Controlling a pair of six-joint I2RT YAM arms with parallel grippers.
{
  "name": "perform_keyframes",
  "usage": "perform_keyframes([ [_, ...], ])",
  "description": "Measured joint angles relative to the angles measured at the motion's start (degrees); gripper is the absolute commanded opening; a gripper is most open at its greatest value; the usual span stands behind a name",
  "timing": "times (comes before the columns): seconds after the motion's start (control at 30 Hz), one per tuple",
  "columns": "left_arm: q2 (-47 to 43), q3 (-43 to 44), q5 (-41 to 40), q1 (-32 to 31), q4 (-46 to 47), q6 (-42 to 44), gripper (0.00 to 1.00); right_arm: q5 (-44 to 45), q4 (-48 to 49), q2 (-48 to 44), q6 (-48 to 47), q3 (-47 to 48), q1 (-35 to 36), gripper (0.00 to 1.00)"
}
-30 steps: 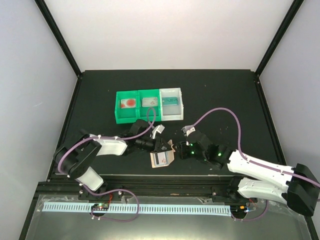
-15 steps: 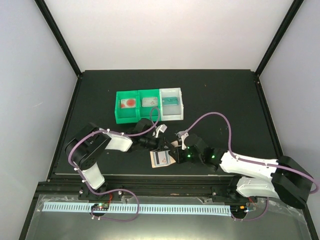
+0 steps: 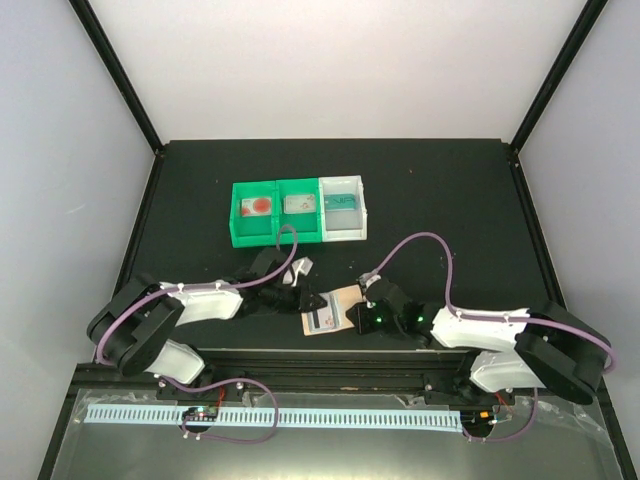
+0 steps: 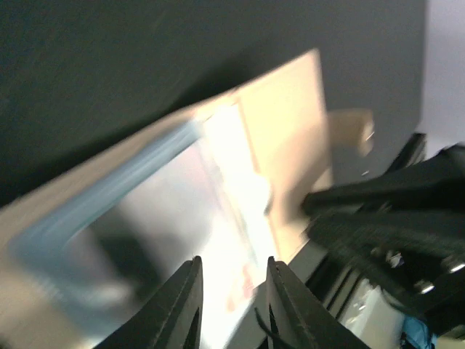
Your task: Take the credit cards out of the card holder
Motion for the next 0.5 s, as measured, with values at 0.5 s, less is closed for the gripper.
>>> perform_keyframes([
  [0.5, -0.39, -5.84, -1.46, 0.04, 1.84, 0.55, 0.19, 2.67, 0.98, 3.45, 4.74, -0.66, 0.26, 0.16],
])
